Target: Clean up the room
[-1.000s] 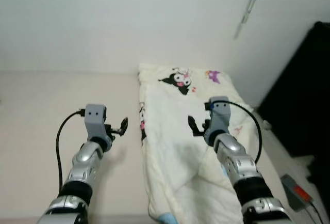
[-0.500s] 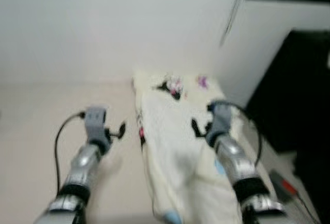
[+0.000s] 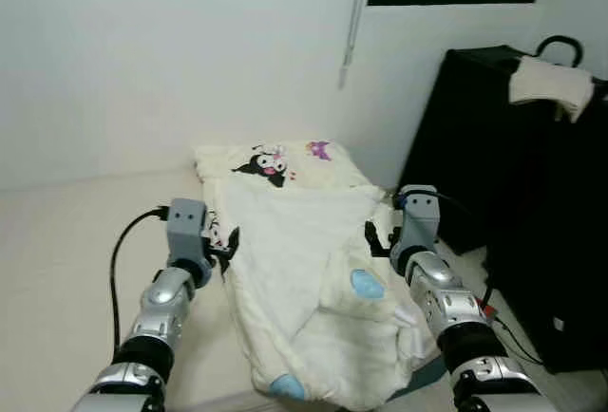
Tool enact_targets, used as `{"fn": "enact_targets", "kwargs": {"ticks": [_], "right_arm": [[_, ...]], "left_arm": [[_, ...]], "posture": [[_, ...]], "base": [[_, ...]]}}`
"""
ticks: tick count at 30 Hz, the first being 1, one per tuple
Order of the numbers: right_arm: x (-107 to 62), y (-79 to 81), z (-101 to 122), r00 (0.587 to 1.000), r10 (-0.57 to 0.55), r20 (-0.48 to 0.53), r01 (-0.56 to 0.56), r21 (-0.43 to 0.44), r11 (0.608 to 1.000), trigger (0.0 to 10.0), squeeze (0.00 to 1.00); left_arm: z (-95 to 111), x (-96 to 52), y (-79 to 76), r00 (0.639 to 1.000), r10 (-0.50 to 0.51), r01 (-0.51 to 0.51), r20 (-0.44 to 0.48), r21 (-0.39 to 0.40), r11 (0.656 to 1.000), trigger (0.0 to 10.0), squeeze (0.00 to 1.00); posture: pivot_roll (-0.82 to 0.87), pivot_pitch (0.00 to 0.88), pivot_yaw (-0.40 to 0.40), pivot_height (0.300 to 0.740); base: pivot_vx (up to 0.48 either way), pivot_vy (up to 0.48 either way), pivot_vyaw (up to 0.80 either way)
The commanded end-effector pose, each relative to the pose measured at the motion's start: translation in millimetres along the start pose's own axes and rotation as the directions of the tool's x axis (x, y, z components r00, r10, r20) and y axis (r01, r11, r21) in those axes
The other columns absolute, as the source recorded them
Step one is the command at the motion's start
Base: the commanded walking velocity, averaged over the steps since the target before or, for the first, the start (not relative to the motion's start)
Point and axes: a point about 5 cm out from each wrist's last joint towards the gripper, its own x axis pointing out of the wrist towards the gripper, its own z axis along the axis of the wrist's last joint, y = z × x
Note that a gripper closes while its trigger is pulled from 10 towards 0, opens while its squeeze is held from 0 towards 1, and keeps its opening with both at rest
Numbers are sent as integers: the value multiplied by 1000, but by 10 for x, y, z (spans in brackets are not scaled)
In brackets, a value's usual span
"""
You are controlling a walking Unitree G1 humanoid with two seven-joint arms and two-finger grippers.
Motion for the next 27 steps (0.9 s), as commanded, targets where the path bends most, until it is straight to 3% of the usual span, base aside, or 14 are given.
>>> {"fn": "enact_targets", "kwargs": {"ticks": [1,9,17,21,22,23,27], "right_arm": [[10,-39,3,1000,-18,-2,18,4,1000,10000,0],[2,-106,8,999,-41,4,41,7,999,10000,0],[-2,-126,-27,1000,-25,-10,25,-25,999,10000,0],[-119,-153,-579,984,-27,-177,16,-63,998,10000,0],[-119,-153,-579,984,-27,-177,16,-63,998,10000,0],[-184,-149,-778,972,-20,-233,4,-65,998,10000,0],[-274,-157,-999,954,-21,-299,-6,-92,996,10000,0]], "left_arm": [[-74,1,-49,999,-2,2,-48,1,1000,10000,0],[-52,50,-178,998,-45,45,-53,-13,999,10000,0],[13,92,-241,999,-38,37,-26,-50,998,10000,0],[-186,13,-243,993,-51,50,-110,-16,999,10000,0],[-186,13,-243,993,-51,50,-110,-16,999,10000,0],[-302,-46,-192,986,-29,30,-163,6,1000,10000,0],[-481,-147,-129,969,-4,12,-247,30,999,10000,0]], "posture": [[-109,0,-57,726],[-125,0,-57,726],[-128,0,-43,726],[-136,0,-37,726],[-136,0,-37,726],[-136,0,-33,726],[-129,0,-36,726]], "base": [[0,-480,0],[0,-418,0],[0,0,0],[0,-360,0],[0,-480,0],[0,-480,0],[0,-410,0]]}}
